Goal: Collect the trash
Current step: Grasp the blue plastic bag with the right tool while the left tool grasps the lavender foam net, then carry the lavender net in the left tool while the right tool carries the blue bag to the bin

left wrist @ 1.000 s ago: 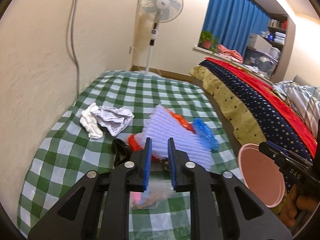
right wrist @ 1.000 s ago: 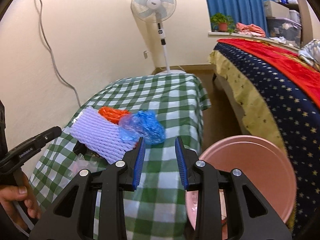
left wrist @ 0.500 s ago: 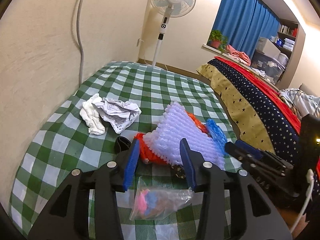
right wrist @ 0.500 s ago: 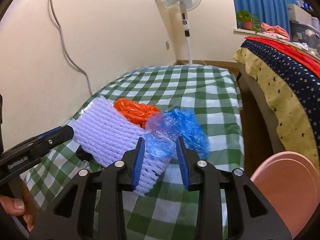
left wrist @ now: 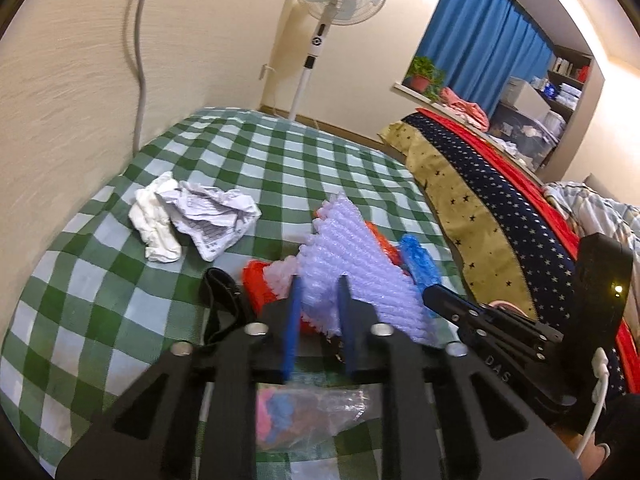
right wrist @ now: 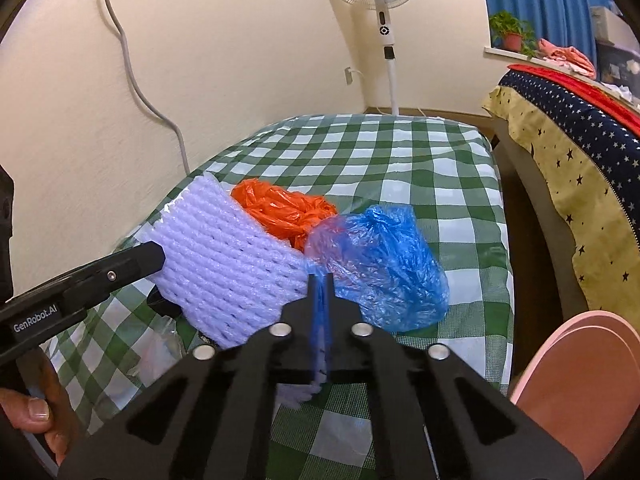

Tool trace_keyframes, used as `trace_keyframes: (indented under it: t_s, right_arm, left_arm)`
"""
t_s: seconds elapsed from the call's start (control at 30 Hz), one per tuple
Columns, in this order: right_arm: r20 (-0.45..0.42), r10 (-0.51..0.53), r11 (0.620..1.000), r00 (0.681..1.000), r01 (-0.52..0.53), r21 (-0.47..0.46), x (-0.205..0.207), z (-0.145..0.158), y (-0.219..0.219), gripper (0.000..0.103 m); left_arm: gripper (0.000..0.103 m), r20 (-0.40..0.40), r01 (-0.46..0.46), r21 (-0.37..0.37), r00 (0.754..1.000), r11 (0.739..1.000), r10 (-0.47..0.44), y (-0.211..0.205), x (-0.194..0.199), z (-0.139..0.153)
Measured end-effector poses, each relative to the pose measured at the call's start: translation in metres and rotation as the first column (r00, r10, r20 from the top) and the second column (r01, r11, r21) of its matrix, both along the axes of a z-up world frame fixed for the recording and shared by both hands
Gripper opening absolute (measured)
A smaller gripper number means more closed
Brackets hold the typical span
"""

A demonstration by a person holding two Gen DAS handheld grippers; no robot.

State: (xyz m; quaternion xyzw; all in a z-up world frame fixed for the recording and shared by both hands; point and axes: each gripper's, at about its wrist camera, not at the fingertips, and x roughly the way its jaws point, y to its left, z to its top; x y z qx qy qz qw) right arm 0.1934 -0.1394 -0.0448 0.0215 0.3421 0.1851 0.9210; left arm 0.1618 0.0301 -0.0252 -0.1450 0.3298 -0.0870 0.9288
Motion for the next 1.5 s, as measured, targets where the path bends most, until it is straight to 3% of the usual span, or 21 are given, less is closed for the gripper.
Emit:
trace_keyframes:
  t_s: [0.27, 0.53, 1.03, 1.23, 1.5]
  right_arm:
    - [0.049, -0.018, 1.0, 0.999, 0.017, 0.002, -0.016, 0.028, -0.014, 0.0]
    - [0.07, -0.042, 0.999, 0.997, 0.043, -0.006, -0.044, 0.055, -0.034, 0.0]
    - [0.105, -0.118, 0.993, 0.987, 0.119, -0.003, -0.113, 0.096, -0.079, 0.0]
    - [0.129, -0.159, 0.985, 0.979, 0.166, -0.041, -0.134, 0.111, -0.096, 0.0]
    - [0.144, -0.28, 0.957, 0.949, 0.289, -0.039, -0.148, 0.119, -0.134, 0.0]
  left_arm:
    - [0.01, 0.093, 0.028, 0.046, 0.995, 0.999, -0.032, -0.006, -0.017, 0.024]
    - [0.01, 0.15, 0.048, 0.042, 0.987, 0.998, -0.054, -0.007, -0.038, 0.044]
    - [0.01, 0.217, 0.094, 0.063, 0.97, 0.994, -0.106, -0.032, -0.081, 0.073]
    - [0.01, 0.235, 0.13, 0.077, 0.961, 0.989, -0.144, -0.051, -0.095, 0.081]
    - [0.01, 0.234, 0.186, 0.089, 0.951, 0.979, -0.202, -0.082, -0.099, 0.081]
